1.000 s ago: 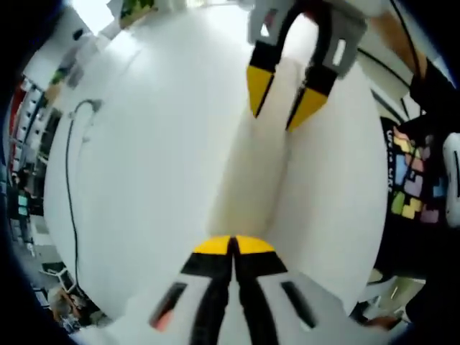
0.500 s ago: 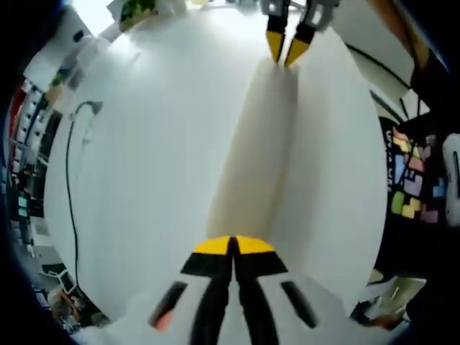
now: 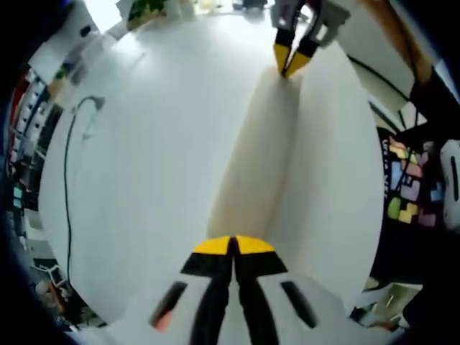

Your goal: Arrange the utensils inside the cutlery case until each visible utensil rests in its matching compartment.

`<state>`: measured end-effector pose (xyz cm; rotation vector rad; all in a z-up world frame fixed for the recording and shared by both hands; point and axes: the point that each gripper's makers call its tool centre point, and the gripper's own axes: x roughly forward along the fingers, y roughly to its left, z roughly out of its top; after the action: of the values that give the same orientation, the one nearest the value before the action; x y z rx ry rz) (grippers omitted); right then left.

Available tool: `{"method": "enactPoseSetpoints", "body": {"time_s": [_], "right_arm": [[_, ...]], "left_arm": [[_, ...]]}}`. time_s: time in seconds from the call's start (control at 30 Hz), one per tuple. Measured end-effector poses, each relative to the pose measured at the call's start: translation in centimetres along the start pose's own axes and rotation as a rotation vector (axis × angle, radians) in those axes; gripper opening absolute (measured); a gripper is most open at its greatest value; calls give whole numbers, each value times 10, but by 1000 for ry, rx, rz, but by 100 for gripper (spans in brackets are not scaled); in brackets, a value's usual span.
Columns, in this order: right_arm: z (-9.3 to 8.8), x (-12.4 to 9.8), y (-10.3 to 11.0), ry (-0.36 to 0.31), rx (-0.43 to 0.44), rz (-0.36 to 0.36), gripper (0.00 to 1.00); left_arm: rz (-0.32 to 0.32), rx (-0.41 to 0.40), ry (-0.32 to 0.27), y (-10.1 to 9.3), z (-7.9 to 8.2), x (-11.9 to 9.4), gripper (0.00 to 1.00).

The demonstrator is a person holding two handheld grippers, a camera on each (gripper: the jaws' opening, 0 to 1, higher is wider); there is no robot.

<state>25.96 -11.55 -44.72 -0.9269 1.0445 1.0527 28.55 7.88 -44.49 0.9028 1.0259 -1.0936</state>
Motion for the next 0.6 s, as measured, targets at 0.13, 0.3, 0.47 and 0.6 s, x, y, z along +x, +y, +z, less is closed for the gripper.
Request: {"method": "enactPoseSetpoints", "body": {"time_s": [0.13, 0.3, 0.47, 0.6], "right_arm": [[0, 1, -2, -29, 12, 22, 0], [1, 3, 0, 77, -33, 3, 0], [1, 2, 2, 87, -135, -19, 0], [-2, 0, 2, 46, -47, -35, 0]], "left_arm": [[1, 8, 17, 0, 0, 0, 0], [-31, -23, 8, 3, -1, 0, 0], [-30, -10, -68, -1, -2, 0, 0], [-23, 71, -108, -3, 0, 0, 0]]}}
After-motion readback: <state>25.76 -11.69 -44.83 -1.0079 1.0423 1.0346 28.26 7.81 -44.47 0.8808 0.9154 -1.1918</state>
